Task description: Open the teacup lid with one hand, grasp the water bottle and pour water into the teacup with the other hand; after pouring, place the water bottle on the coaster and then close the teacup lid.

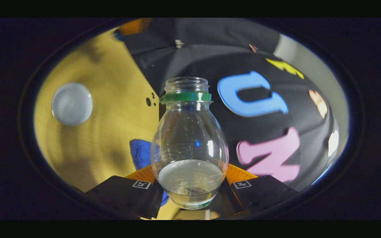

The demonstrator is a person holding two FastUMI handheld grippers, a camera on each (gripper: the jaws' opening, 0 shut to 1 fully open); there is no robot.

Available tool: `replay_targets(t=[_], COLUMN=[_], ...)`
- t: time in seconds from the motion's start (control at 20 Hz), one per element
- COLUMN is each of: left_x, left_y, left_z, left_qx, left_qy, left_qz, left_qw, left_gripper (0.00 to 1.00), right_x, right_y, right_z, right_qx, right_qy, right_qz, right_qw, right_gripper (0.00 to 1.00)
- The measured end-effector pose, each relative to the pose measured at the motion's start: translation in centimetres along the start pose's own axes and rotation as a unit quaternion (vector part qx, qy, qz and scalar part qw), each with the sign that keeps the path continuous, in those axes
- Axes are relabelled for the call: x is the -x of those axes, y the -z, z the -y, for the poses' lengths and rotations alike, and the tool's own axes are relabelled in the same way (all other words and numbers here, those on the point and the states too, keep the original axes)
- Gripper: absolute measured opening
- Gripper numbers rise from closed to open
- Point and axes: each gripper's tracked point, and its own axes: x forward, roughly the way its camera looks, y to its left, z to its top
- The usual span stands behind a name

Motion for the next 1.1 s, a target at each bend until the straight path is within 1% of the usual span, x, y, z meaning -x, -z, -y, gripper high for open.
replay_targets(t=[0.05, 0.1, 0.15, 0.25, 0.3, 0.35, 0.4, 0.45, 0.5, 0.55, 0.6, 0.65, 0.7, 0.8, 0.85, 0.9, 0.95, 1.0, 1.05, 1.1], left_x=[0.1, 0.2, 0.2, 0.3, 0.3, 0.2, 0.2, 0.0, -0.1, -0.2, -0.4, -0.5, -0.7, -0.9, -1.0, -1.0, -1.1, -1.2, -1.3, -1.4], left_y=[-0.1, -0.2, -0.2, -0.4, -0.4, -0.3, -0.3, -0.1, -0.1, 0.0, 0.1, 0.2, 0.3, 0.7, 1.0, 1.2, 1.4, 1.5, 1.6, 1.7], left_z=[0.5, 1.2, 1.8, 3.1, 3.6, 4.1, 4.7, 5.3, 5.9, 6.3, 6.8, 7.3, 7.7, 8.5, 8.9, 9.2, 9.6, 9.9, 10.0, 10.2], left_qx=[0.001, 0.001, 0.002, 0.003, 0.002, 0.001, 0.001, 0.001, 0.002, 0.002, 0.001, 0.0, -0.002, -0.005, -0.006, -0.006, -0.006, -0.006, -0.005, -0.004], left_qy=[0.002, 0.005, 0.008, 0.017, 0.021, 0.024, 0.028, 0.032, 0.037, 0.04, 0.044, 0.047, 0.051, 0.058, 0.062, 0.064, 0.067, 0.069, 0.07, 0.071], left_qz=[0.002, 0.001, -0.001, -0.002, -0.003, -0.003, -0.005, -0.006, -0.007, -0.008, -0.009, -0.011, -0.011, -0.013, -0.014, -0.015, -0.016, -0.018, -0.018, -0.018], left_qw=[1.0, 1.0, 1.0, 1.0, 1.0, 1.0, 1.0, 0.999, 0.999, 0.999, 0.999, 0.999, 0.999, 0.998, 0.998, 0.998, 0.998, 0.997, 0.997, 0.997], left_gripper=[0.23, 0.19, 0.23, 0.23, 0.23, 0.23, 0.19, 0.23, 0.23, 0.23, 0.23, 0.23, 0.23, 0.23, 0.23, 0.27, 0.23, 0.23, 0.19, 0.23], right_x=[0.5, 0.8, 0.7, 0.6, 0.9, 0.4, 0.4, 0.2, -0.1, -0.2, -0.7, -1.0, -1.6, -1.8, -1.8, -1.9, -1.9, -2.1, -2.1, -2.1], right_y=[0.8, 1.6, 2.7, 4.9, 6.0, 7.0, 7.8, 8.3, 8.8, 9.0, 8.9, 9.1, 9.2, 8.9, 9.2, 9.4, 9.6, 9.9, 10.4, 10.9], right_z=[0.4, 0.6, 1.2, 1.6, 1.5, 0.6, 0.0, -0.8, -1.5, -2.1, -2.8, -3.2, -3.5, -3.6, -3.9, -4.3, -4.9, -5.5, -6.3, -7.0], right_qx=[-0.069, -0.132, -0.185, -0.27, -0.31, -0.351, -0.398, -0.448, -0.491, -0.522, -0.547, -0.561, -0.565, -0.565, -0.569, -0.577, -0.584, -0.587, -0.587, -0.587], right_qy=[-0.011, -0.021, -0.026, -0.03, -0.035, -0.04, -0.048, -0.057, -0.06, -0.057, -0.057, -0.049, -0.04, -0.03, -0.025, -0.017, -0.013, -0.012, -0.011, -0.014], right_qz=[-0.024, -0.044, -0.061, -0.087, -0.1, -0.115, -0.125, -0.128, -0.127, -0.124, -0.118, -0.115, -0.105, -0.085, -0.076, -0.07, -0.065, -0.067, -0.075, -0.083], right_qw=[0.997, 0.99, 0.981, 0.958, 0.945, 0.928, 0.908, 0.883, 0.86, 0.842, 0.827, 0.819, 0.818, 0.82, 0.819, 0.814, 0.809, 0.807, 0.806, 0.805], right_gripper=[0.74, 0.74, 0.74, 0.75, 0.75, 0.75, 0.75, 0.75, 0.75, 0.75, 0.75, 0.75, 0.75, 0.75, 0.75, 0.75, 0.76, 0.76, 0.75, 0.77])
